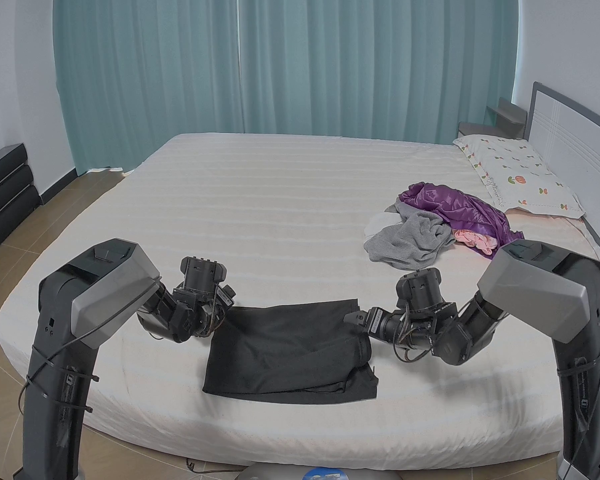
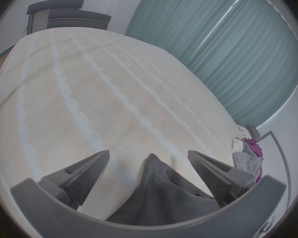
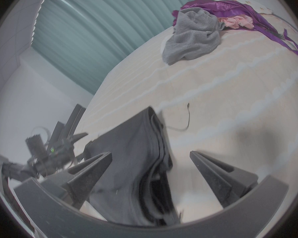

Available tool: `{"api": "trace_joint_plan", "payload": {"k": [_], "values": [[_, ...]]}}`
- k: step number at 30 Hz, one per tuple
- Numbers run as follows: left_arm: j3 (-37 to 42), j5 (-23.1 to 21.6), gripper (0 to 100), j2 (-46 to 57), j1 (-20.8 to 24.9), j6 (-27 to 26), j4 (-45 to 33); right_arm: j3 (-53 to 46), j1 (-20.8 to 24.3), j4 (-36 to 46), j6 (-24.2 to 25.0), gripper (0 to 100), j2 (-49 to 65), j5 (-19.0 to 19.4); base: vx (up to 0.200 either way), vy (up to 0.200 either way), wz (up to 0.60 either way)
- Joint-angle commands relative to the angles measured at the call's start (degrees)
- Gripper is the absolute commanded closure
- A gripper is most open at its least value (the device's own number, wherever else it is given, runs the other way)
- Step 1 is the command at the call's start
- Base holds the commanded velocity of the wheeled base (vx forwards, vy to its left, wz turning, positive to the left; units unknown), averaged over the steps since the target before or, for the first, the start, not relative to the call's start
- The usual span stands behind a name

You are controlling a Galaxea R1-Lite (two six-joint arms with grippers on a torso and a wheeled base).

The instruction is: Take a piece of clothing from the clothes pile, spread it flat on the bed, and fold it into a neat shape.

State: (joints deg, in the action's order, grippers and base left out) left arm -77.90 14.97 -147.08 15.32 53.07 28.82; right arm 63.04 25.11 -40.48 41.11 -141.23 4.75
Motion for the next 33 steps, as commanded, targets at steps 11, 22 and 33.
{"api": "trace_joint_plan", "payload": {"k": [11,22,33], "values": [[3.19,-0.12,0,2.76,-2.40,1.60,0.01,-13.29,2.57,-6.18,-10.43,100,6.49,4.03,0.000,0.000,0.00],[3.63,-0.03,0,2.76,-2.40,1.43,-0.08,-23.66,2.49,-6.27,-12.19,100,13.87,6.06,0.000,0.000,0.00],[4.16,-0.03,0,2.85,-1.88,1.34,-0.25,-24.98,2.13,-6.36,-14.83,100,9.83,7.20,0.000,0.000,0.00]]}}
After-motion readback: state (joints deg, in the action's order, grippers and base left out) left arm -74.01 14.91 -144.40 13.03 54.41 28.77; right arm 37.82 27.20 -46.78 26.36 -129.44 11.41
